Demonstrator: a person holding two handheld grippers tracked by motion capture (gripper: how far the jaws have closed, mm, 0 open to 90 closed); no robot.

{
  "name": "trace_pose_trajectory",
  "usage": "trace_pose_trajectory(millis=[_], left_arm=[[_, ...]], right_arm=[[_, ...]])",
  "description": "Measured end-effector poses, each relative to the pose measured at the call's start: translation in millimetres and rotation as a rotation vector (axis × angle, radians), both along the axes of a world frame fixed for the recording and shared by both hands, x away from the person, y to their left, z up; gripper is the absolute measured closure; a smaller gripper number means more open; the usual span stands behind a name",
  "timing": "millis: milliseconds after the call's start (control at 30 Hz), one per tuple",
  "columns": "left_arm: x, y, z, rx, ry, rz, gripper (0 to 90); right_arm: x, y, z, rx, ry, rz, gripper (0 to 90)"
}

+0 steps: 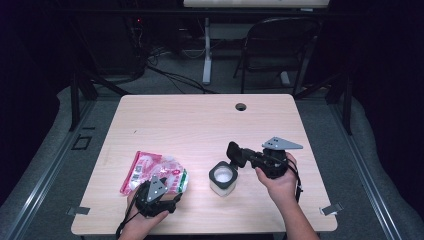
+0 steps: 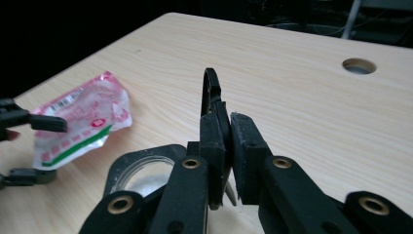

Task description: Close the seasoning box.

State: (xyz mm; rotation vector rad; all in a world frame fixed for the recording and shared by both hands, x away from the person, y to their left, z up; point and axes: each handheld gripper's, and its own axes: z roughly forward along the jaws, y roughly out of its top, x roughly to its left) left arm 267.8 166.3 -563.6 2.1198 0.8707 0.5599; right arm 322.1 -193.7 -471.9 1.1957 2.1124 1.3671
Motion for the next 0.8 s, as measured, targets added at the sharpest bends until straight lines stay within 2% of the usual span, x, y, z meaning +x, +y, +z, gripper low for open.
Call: trace_pose_trajectory(millis=[67,133,400,533,633,800], left_arm=[[-0.1,-0.6,0.5,-0.005,-0.004,-0.002,24.8],[-0.6,-1.5,1.5,-0.015,0.003,-0.004,24.8],[-3.3,-6.3,2.5,-0.018,-0.004,-0.022,24.8],[-3.9,-7.7,3.2,-0.030,-0.007,-0.023,24.8],[-4.0,-7.3,4.4,-0.032,-0.006,-0.024,24.8],[-4.4,-7.2,4.9,-0.041,-0.007,-0.019,24.8]], right_arm=[[-2.6,3.9,1.7,-0.043,-0.023,0.001,84.6],[-5.0,7.6,3.6,-0.066,-0.032,0.008,83.9],[-9.9,18.6,4.6,-0.050,-0.039,0.068,79.6],[-12.3,29.2,0.7,-0.067,-0.032,0.118,74.6],[-14.4,38.5,-3.3,-0.099,-0.037,0.154,70.5],[-17.2,47.2,-7.6,-0.118,-0.042,0.177,65.7]])
